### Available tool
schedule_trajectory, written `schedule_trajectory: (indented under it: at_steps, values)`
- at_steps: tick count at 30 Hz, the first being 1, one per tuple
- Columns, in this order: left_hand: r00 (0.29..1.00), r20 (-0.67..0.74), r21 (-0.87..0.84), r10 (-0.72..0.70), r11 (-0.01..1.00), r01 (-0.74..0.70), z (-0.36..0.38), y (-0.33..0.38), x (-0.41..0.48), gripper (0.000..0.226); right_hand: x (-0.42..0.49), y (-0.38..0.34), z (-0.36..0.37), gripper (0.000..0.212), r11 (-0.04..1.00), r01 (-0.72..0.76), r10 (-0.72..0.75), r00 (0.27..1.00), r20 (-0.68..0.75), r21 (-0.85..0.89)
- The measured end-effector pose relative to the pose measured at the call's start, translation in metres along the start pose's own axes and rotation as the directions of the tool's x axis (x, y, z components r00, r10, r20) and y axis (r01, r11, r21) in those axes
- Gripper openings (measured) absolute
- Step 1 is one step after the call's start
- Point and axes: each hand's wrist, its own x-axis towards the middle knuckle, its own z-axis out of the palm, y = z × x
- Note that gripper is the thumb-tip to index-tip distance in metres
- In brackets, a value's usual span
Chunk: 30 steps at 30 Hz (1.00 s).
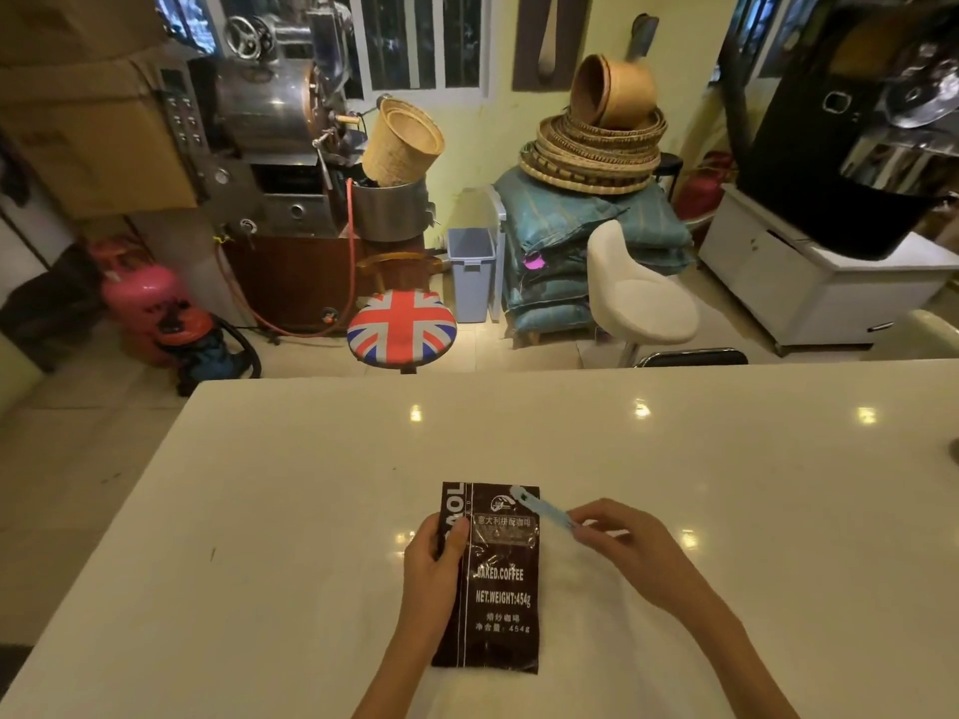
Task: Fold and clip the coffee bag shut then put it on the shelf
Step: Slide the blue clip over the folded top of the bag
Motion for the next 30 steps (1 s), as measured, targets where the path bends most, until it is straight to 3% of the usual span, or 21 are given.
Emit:
schedule_trajectory:
  at_steps: [6, 10, 15, 24, 30]
  values:
    - [0.998, 0.039, 0.004, 0.042, 0.999, -0.042, 0.007, -0.003, -0.003, 0.015, 0.017, -0.03, 0.01, 0.02, 0.993, 0.098, -0.085, 0.982, 0.168, -0.068]
    - [0.996, 0.054, -0.012, 0.069, 0.998, -0.069, 0.009, -0.003, -0.004, 0.015, 0.027, -0.04, 0.026, 0.015, 0.994, 0.113, -0.114, 0.988, 0.106, 0.01]
    - [0.993, 0.084, 0.029, 0.08, 0.996, -0.083, 0.012, -0.006, -0.007, 0.012, 0.035, -0.046, 0.031, 0.012, 0.986, 0.162, -0.157, 0.982, 0.101, -0.048]
    - [0.993, 0.083, 0.016, 0.085, 0.996, -0.087, 0.011, -0.009, -0.001, 0.019, 0.035, -0.048, 0.044, 0.023, 0.993, 0.094, -0.095, 0.995, 0.017, 0.075]
    - [0.988, 0.12, 0.016, 0.093, 0.995, -0.096, 0.011, -0.009, 0.001, 0.02, 0.038, -0.042, 0.044, 0.012, 0.996, 0.056, -0.058, 0.998, 0.024, 0.062]
